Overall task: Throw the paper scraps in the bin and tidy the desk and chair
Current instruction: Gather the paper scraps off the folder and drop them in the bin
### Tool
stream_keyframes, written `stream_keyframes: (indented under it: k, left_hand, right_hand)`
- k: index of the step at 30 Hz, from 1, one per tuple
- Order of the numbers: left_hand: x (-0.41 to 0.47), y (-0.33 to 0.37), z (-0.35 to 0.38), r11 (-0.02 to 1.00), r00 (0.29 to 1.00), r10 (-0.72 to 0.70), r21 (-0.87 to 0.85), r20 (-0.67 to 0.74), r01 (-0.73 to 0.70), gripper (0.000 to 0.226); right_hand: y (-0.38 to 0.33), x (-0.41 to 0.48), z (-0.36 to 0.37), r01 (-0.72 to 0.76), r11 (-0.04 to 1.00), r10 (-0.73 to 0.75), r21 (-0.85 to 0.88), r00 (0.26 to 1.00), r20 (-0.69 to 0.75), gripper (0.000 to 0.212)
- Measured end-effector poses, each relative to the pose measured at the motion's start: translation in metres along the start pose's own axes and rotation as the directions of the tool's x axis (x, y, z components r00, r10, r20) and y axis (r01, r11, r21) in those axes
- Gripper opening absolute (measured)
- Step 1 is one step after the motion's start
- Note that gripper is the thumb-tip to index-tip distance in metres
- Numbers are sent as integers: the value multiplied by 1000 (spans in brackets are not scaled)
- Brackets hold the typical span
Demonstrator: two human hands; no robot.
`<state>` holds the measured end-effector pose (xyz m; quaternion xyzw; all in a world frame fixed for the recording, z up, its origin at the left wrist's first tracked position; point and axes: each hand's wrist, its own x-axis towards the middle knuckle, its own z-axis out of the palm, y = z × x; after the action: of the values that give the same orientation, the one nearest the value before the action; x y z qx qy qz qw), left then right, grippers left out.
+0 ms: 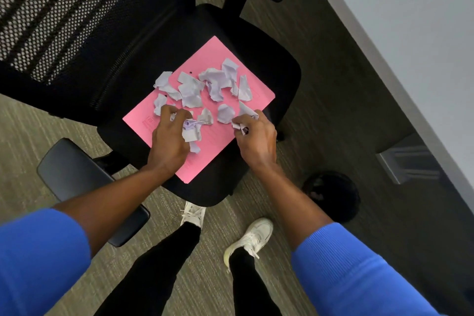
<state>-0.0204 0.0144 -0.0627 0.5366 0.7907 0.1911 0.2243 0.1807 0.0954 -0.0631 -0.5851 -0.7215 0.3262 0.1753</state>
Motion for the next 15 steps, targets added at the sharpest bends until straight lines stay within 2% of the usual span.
stream_keyframes:
  k: [9,15]
  left_hand:
    - [-10,36,-9,997,981,-47,-65,-187,35,57]
    - [-36,98,18,991,987,78,-102,-138,-92,53]
  right_hand:
    - [46,-72,-35,-235,964,244,121,967,-65,25]
    - [92,-131,-54,-365,920,381,144,920,-97,29]
